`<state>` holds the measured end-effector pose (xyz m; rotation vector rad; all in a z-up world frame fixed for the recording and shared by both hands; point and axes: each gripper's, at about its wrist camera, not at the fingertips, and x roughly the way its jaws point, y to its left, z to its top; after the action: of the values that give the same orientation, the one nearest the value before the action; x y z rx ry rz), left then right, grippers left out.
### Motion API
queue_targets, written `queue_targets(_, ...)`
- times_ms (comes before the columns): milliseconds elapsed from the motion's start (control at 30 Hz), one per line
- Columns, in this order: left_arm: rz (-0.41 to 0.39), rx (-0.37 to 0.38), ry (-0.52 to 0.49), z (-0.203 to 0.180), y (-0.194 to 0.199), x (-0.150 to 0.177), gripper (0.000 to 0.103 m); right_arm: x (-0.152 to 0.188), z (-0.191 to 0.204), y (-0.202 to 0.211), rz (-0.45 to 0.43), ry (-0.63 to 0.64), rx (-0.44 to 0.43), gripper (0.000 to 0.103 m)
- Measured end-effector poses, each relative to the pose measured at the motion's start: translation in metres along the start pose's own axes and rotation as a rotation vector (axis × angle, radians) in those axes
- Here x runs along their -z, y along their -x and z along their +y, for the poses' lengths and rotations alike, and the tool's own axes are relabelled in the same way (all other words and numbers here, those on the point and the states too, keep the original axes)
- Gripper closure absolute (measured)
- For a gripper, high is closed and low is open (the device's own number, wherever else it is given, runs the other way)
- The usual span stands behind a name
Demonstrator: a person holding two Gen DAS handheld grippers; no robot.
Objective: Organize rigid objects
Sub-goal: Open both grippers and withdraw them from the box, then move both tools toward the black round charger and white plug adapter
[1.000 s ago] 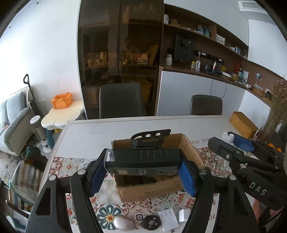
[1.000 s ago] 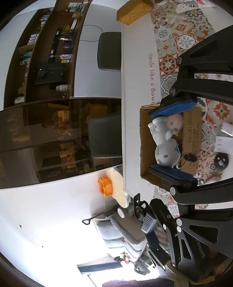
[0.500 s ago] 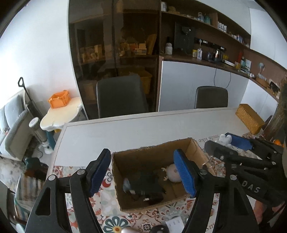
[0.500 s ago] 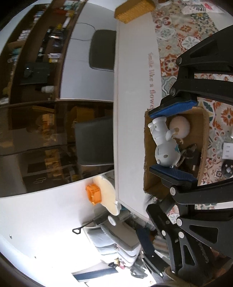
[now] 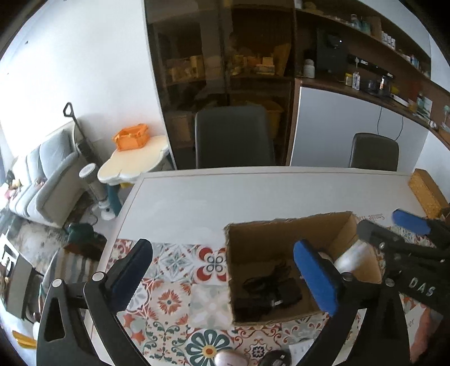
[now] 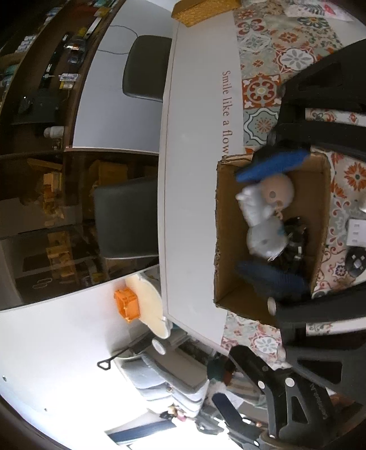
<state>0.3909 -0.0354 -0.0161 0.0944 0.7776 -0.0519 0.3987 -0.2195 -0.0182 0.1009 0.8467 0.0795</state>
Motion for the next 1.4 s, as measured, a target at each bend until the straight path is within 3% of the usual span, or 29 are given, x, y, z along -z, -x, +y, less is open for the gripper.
queue_targets(67, 0.0, -0.008, 0.01, 0.005, 0.002, 0.005, 0.001, 0.0, 0.002, 0.004, -0.02, -0.002, 0.019, 0.028)
queue_targets(500, -0.013, -0.006, 0.064, 0.01, 0.033, 0.03, 0.0, 0.027, 0.006, 0.033, -0.043, -0.008, 0.022, 0.028)
queue_targets(867, -0.006, 0.038, 0.081, 0.007, 0.049, 0.061, 0.0, 0.058, -0.002, 0.064, -0.094, -0.035, 0.043, 0.028)
queue_targets(1133, 0.028, 0.034, 0.065, -0.001, 0.047, 0.086, 0.0, 0.084, -0.005, 0.06, -0.044, -0.033, 0.064, 0.028)
queue_targets(1400, 0.127, 0.041, 0.09, -0.001, 0.026, 0.116, 0.0, 0.109, -0.01, 0.041, 0.05, -0.046, 0.065, 0.029)
